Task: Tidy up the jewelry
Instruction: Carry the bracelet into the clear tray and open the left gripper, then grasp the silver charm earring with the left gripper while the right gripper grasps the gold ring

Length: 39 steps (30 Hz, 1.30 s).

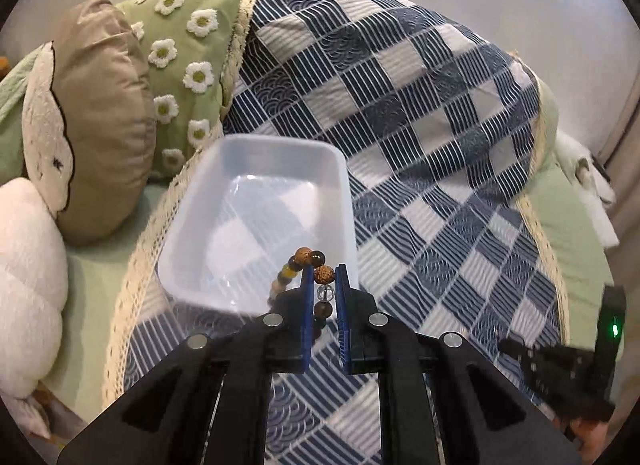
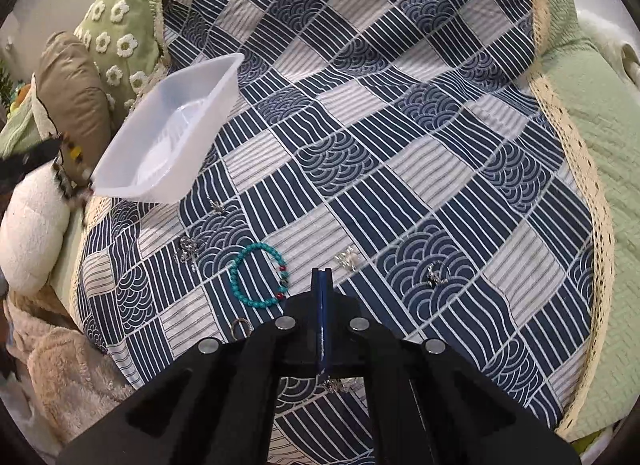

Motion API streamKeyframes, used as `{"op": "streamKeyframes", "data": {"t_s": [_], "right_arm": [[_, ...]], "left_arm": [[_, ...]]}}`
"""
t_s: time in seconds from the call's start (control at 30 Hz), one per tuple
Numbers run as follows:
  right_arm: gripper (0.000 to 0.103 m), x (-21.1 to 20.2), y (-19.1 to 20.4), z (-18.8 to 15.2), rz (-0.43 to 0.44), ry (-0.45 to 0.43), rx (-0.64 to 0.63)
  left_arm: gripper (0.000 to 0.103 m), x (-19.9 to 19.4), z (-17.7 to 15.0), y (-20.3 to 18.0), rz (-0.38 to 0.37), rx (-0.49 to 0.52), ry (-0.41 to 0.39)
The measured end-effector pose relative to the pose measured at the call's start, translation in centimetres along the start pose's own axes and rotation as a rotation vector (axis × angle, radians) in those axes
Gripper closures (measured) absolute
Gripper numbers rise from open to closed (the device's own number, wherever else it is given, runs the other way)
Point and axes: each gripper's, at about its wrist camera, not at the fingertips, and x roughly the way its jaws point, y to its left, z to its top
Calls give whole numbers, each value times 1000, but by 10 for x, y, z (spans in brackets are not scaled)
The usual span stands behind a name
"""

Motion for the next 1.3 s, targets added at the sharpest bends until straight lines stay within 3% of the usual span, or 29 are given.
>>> {"op": "streamKeyframes", "data": {"t_s": [0.23, 0.43, 0.63, 0.83, 0.87, 0.97, 1.03, 1.17, 1.23, 1.27, 1.3], "right_arm": [[101, 2, 47, 48, 30, -36, -81], [101, 51, 102, 87, 138, 1, -151], [101, 100, 134, 89, 176, 60, -197], [101, 87, 124, 92, 201, 42, -177], [101, 82, 119, 92, 203, 36, -170], [101, 58, 104, 94, 196, 13, -144], [100, 43, 94, 93, 177, -5, -139], [99, 10, 58, 81, 101, -31, -120], [85, -1, 35, 68, 47, -52, -88], [58, -5, 23, 60, 24, -67, -68], [44, -8, 15, 52, 1, -83, -58]], "left_arm": [[93, 44, 35, 11, 33, -17, 34], [93, 95, 41, 31, 81, -49, 103], [93, 131, 33, 51, 132, -71, 189], [92, 128, 35, 55, 163, -76, 184], [86, 126, 36, 54, 171, -74, 173], [38, 114, 37, 54, 190, -78, 138], [37, 105, 38, 54, 186, -85, 112], [37, 77, 23, 45, 102, -99, 79], [37, 65, 13, 34, 52, -89, 74], [35, 58, 7, 26, 22, -77, 69], [32, 54, 1, 17, 3, -60, 64]]}}
